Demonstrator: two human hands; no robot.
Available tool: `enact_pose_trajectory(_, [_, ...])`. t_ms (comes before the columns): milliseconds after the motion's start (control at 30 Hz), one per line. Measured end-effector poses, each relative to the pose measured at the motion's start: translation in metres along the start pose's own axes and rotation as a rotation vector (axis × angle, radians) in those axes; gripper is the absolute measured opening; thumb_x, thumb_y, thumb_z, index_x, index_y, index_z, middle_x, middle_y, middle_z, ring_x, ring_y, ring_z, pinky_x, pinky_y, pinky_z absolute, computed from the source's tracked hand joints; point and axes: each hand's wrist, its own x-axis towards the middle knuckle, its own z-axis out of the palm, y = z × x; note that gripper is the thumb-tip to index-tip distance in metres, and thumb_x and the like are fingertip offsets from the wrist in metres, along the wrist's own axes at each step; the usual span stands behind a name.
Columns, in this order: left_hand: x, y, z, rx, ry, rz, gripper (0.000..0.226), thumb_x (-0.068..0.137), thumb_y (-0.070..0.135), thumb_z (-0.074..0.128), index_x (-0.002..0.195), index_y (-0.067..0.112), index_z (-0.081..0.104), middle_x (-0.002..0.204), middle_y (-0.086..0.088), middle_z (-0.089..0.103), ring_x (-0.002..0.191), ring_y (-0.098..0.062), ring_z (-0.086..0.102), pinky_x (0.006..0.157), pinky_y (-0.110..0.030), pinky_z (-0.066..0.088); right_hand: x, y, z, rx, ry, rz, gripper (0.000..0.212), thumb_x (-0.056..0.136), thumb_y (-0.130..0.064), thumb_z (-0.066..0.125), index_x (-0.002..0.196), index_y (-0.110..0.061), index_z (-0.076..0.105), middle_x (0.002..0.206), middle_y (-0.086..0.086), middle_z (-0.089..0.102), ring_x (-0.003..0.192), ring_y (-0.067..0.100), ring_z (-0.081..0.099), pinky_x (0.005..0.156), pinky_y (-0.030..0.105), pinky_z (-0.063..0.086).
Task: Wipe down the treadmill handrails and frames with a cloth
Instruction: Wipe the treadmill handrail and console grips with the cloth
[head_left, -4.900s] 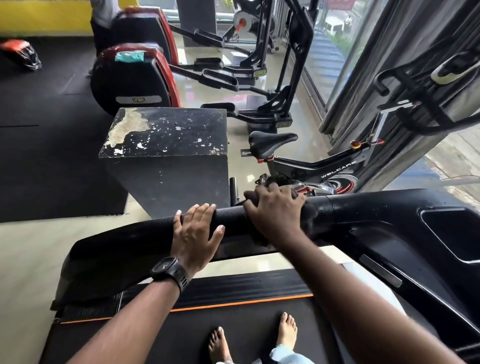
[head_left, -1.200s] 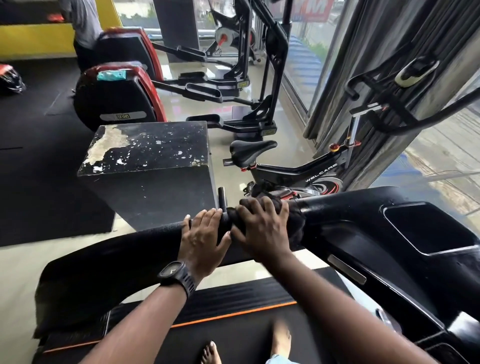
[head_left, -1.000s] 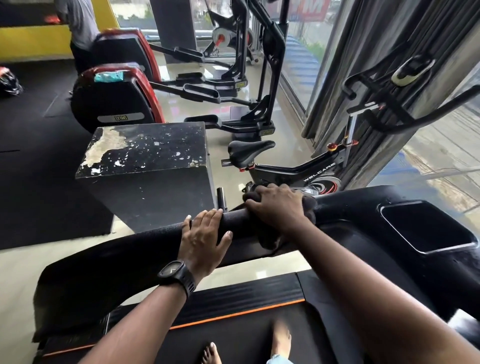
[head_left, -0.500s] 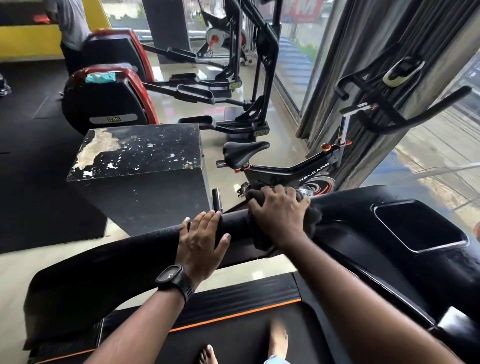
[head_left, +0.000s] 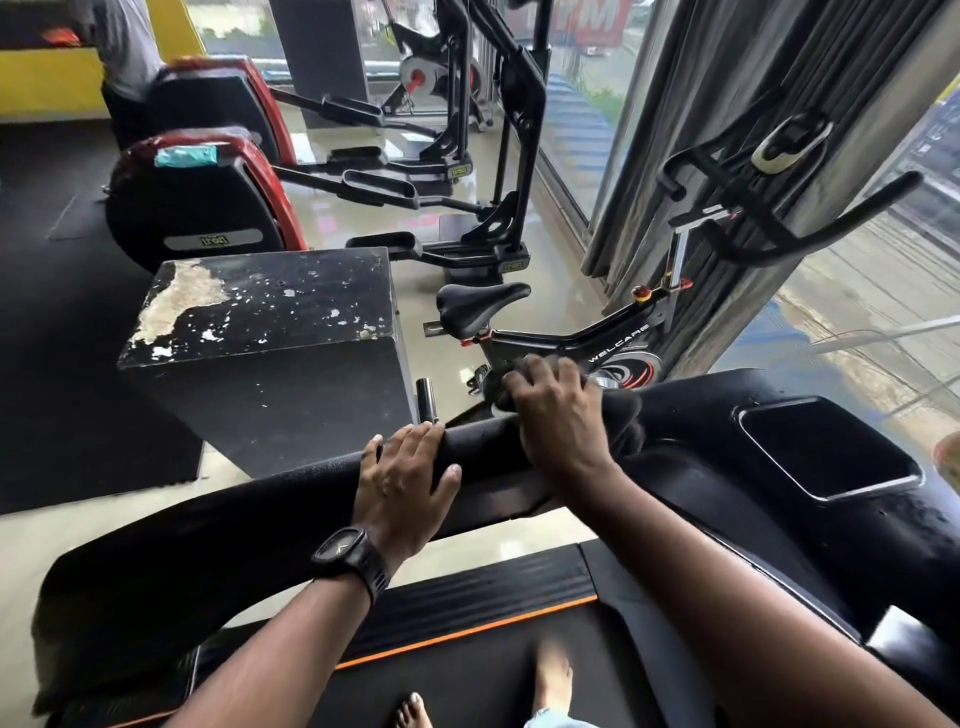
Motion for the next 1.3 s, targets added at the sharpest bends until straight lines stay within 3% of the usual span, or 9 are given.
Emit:
enact_pose_trajectory(233, [0.003, 0.003, 0.003, 0.006, -0.001, -0.002, 0.059, 0.087, 0.050, 0.041, 0.131, 0.016, 0.060, 0.130, -0.004, 0.064, 0.121, -0.024, 0.059, 0.104, -0.052, 0.042, -0.013, -0.004, 0.020, 0.159, -0.063, -0.018, 0.059, 0.084, -0.052, 0.046, 0.135, -0.023, 0.049, 0.151, 0.009, 0.046, 0.132, 0.038, 0.043, 0.106, 0.060, 0.037])
enact_pose_trajectory(367, [0.005, 0.006, 0.004, 0.019, 0.004, -0.003, 0.058, 0.086, 0.051, 0.040, 0.129, 0.017, 0.061, 0.127, -0.003, 0.065, 0.119, -0.024, 0.060, 0.103, -0.051, 0.042, -0.002, 0.011, 0.019, 0.162, -0.119, -0.103, 0.052, 0.088, -0.045, 0.056, 0.133, -0.019, 0.053, 0.158, 0.010, 0.040, 0.144, 0.038, 0.034, 0.110, 0.057, 0.037])
enact_pose_trajectory(533, [0.005, 0.009, 0.004, 0.007, 0.013, 0.003, 0.058, 0.086, 0.051, 0.042, 0.128, 0.016, 0.062, 0.126, -0.003, 0.066, 0.116, -0.025, 0.061, 0.102, -0.051, 0.043, -0.023, 0.015, 0.020, 0.134, -0.157, -0.017, 0.065, 0.080, -0.074, 0.043, 0.139, -0.047, 0.049, 0.159, -0.002, 0.037, 0.147, 0.041, 0.025, 0.110, 0.067, 0.026])
enact_pose_trajectory(667, [0.007, 0.009, 0.005, 0.017, 0.005, 0.010, 0.057, 0.086, 0.052, 0.042, 0.128, 0.018, 0.060, 0.127, -0.001, 0.065, 0.117, -0.024, 0.059, 0.102, -0.051, 0.043, -0.007, 0.007, 0.022, 0.090, -0.124, -0.092, 0.049, 0.088, -0.064, 0.040, 0.126, -0.041, 0.060, 0.138, -0.005, 0.055, 0.132, 0.034, 0.045, 0.098, 0.060, 0.036])
enact_pose_trajectory(867, [0.007, 0.009, 0.004, 0.019, -0.013, 0.022, 0.057, 0.087, 0.052, 0.041, 0.129, 0.018, 0.058, 0.127, -0.001, 0.064, 0.118, -0.024, 0.059, 0.102, -0.052, 0.041, -0.020, 0.010, 0.022, 0.106, -0.060, 0.245, 0.038, 0.090, -0.054, 0.049, 0.122, -0.038, 0.061, 0.130, -0.001, 0.054, 0.128, 0.032, 0.043, 0.099, 0.063, 0.036])
enact_pose_trajectory(1000, [0.008, 0.010, 0.005, 0.042, -0.019, 0.015, 0.060, 0.087, 0.054, 0.040, 0.130, 0.017, 0.059, 0.129, -0.002, 0.064, 0.119, -0.024, 0.059, 0.102, -0.052, 0.042, -0.045, 0.000, 0.036, 0.143, 0.052, 0.025, 0.041, 0.087, -0.053, 0.051, 0.123, -0.037, 0.060, 0.136, -0.002, 0.053, 0.130, 0.035, 0.045, 0.102, 0.063, 0.034])
enact_pose_trajectory(1100, [0.008, 0.010, 0.005, 0.047, -0.015, 0.024, 0.060, 0.087, 0.054, 0.039, 0.130, 0.017, 0.058, 0.128, -0.002, 0.064, 0.118, -0.024, 0.059, 0.103, -0.051, 0.041, -0.004, 0.018, 0.023, 0.105, -0.104, -0.130, 0.048, 0.086, -0.062, 0.044, 0.122, -0.038, 0.063, 0.131, -0.007, 0.058, 0.125, 0.027, 0.050, 0.098, 0.053, 0.037])
enact_pose_trajectory(1200, [0.009, 0.011, 0.005, 0.053, -0.026, 0.031, 0.060, 0.087, 0.054, 0.038, 0.131, 0.018, 0.057, 0.128, -0.001, 0.063, 0.119, -0.024, 0.058, 0.103, -0.051, 0.040, 0.015, 0.036, 0.016, 0.133, -0.209, 0.090, 0.046, 0.088, -0.063, 0.043, 0.123, -0.040, 0.062, 0.128, -0.006, 0.059, 0.123, 0.026, 0.051, 0.098, 0.053, 0.037])
enact_pose_trajectory(1300, [0.009, 0.012, 0.004, 0.042, -0.029, 0.031, 0.061, 0.087, 0.055, 0.039, 0.132, 0.017, 0.057, 0.129, -0.001, 0.063, 0.120, -0.024, 0.058, 0.103, -0.052, 0.041, -0.016, 0.020, 0.024, 0.104, -0.057, 0.286, 0.042, 0.087, -0.057, 0.046, 0.122, -0.038, 0.062, 0.129, -0.004, 0.055, 0.128, 0.031, 0.043, 0.103, 0.062, 0.034])
